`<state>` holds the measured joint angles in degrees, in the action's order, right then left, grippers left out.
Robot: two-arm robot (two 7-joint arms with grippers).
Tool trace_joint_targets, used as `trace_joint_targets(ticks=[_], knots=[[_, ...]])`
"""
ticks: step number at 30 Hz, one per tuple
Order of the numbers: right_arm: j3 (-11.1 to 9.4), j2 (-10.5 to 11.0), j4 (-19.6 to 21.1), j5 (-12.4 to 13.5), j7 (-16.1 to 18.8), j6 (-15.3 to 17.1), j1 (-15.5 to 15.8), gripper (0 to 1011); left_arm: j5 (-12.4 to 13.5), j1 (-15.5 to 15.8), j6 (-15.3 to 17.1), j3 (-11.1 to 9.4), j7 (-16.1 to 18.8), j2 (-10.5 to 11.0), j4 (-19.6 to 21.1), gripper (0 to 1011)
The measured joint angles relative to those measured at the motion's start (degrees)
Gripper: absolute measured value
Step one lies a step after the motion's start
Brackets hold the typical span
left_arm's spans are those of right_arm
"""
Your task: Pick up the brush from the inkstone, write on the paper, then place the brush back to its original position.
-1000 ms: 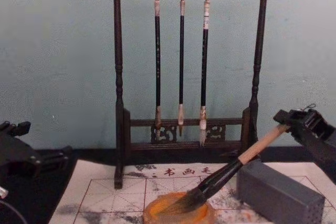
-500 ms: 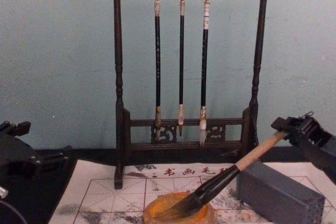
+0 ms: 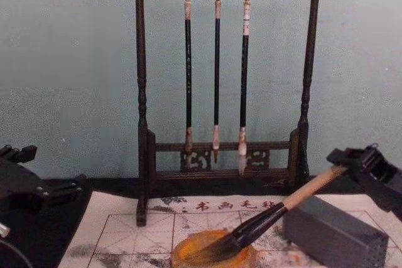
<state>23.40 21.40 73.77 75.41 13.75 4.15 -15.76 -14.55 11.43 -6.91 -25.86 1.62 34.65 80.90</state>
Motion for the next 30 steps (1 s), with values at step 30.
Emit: trace_joint_targets(ticks=[30], knots=[[-0.9,-0.9,-2.0,1.4,-2.7,1.4,-0.7,188,0.0,0.0,0.0,0.0,0.0,0.0,0.0,1001]])
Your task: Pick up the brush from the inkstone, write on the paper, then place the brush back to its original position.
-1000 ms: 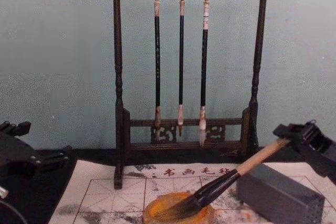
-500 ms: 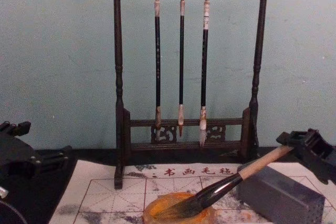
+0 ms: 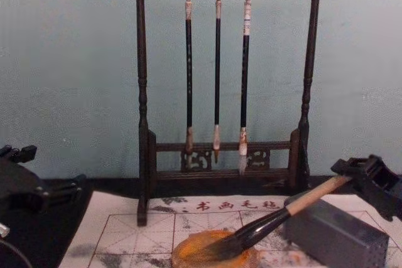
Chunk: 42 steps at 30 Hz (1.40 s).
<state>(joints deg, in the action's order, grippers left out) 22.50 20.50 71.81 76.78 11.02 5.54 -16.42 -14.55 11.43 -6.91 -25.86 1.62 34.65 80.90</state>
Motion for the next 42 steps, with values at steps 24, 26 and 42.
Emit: trace_joint_targets(ticks=[24,26,42], knots=[[0.1,0.1,0.1,-0.2,0.1,-0.1,0.1,338,0.0,0.0,0.0,0.0,0.0,0.0,0.0,1001],[0.1,0.1,0.1,-0.2,0.1,-0.1,0.1,427,0.0,0.0,0.0,0.0,0.0,0.0,0.0,1001],[0.1,0.1,0.1,-0.1,0.1,-0.1,0.0,895,0.0,0.0,0.0,0.0,0.0,0.0,0.0,1001]])
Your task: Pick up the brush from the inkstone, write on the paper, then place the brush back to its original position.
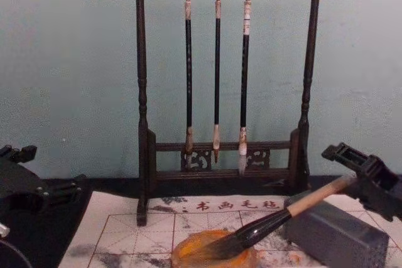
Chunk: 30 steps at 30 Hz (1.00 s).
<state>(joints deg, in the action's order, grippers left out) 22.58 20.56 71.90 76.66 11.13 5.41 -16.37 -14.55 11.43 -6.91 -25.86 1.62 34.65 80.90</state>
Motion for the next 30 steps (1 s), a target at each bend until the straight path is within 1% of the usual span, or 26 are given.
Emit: trace_joint_targets(ticks=[1,2,3,4,14,20,25,26,30], knots=[[0.0,0.0,0.0,0.0,0.0,0.0,0.0,933,0.0,0.0,0.0,0.0,0.0,0.0,0.0,1001],[0.0,0.0,0.0,0.0,0.0,0.0,0.0,933,0.0,0.0,0.0,0.0,0.0,0.0,0.0,1001],[0.0,0.0,0.0,0.0,0.0,0.0,0.0,992,0.0,0.0,0.0,0.0,0.0,0.0,0.0,1001],[0.0,0.0,0.0,0.0,0.0,0.0,0.0,1002,0.0,0.0,0.0,0.0,0.0,0.0,0.0,1001],[-0.2,0.2,0.4,-0.1,0.0,-0.5,0.2,1000,0.0,0.0,0.0,0.0,0.0,0.0,0.0,1001],[-0.7,1.8,2.4,-1.0,-0.7,-1.2,1.3,1000,0.0,0.0,0.0,0.0,0.0,0.0,0.0,1001],[-1.3,3.6,5.0,-3.4,-2.1,-2.8,2.9,1000,0.0,0.0,0.0,0.0,0.0,0.0,0.0,1001],[-1.4,4.6,6.1,-4.9,-2.3,-3.7,3.7,1000,0.0,0.0,0.0,0.0,0.0,0.0,0.0,1001],[-1.3,6.5,7.9,-9.1,-2.6,-6.0,5.2,1000,0.0,0.0,0.0,0.0,0.0,0.0,0.0,1001]])
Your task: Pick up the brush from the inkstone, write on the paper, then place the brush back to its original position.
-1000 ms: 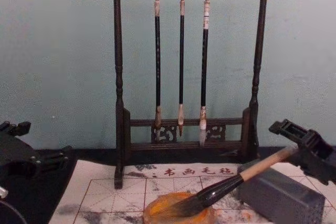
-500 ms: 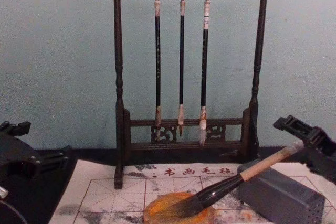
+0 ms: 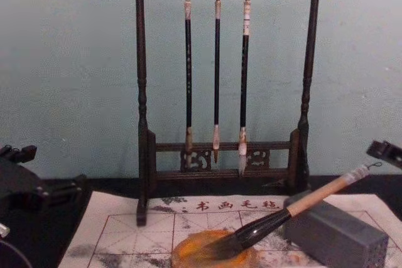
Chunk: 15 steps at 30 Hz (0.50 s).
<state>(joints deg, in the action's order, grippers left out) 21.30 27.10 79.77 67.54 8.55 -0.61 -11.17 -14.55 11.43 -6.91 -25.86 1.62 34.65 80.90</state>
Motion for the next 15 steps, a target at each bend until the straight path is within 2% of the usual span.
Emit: trace_joint_targets(ticks=[3,5,6,8,9,10,12,15], knots=[[0.7,3.0,2.3,-6.2,-0.9,-2.4,1.9,1000,0.0,0.0,0.0,0.0,0.0,0.0,0.0,1001],[1.0,4.4,3.4,-8.5,-1.4,-2.9,2.8,1000,0.0,0.0,0.0,0.0,0.0,0.0,0.0,1001],[1.3,5.6,4.3,-10.4,-2.0,-3.0,3.6,1000,0.0,0.0,0.0,0.0,0.0,0.0,0.0,1001],[1.6,6.7,5.2,-12.2,-2.6,-3.0,4.3,1000,0.0,0.0,0.0,0.0,0.0,0.0,0.0,1001],[1.9,7.7,6.0,-13.9,-3.4,-2.9,4.9,1000,0.0,0.0,0.0,0.0,0.0,0.0,0.0,1001],[1.9,7.7,6.0,-13.9,-3.4,-2.9,4.9,1000,0.0,0.0,0.0,0.0,0.0,0.0,0.0,1001],[2.1,8.7,6.8,-16.7,-5.1,-2.7,6.0,1000,0.0,0.0,0.0,0.0,0.0,0.0,0.0,1001],[2.3,8.8,6.7,-18.4,-6.2,-3.0,6.5,1000,0.0,0.0,0.0,0.0,0.0,0.0,0.0,1001]])
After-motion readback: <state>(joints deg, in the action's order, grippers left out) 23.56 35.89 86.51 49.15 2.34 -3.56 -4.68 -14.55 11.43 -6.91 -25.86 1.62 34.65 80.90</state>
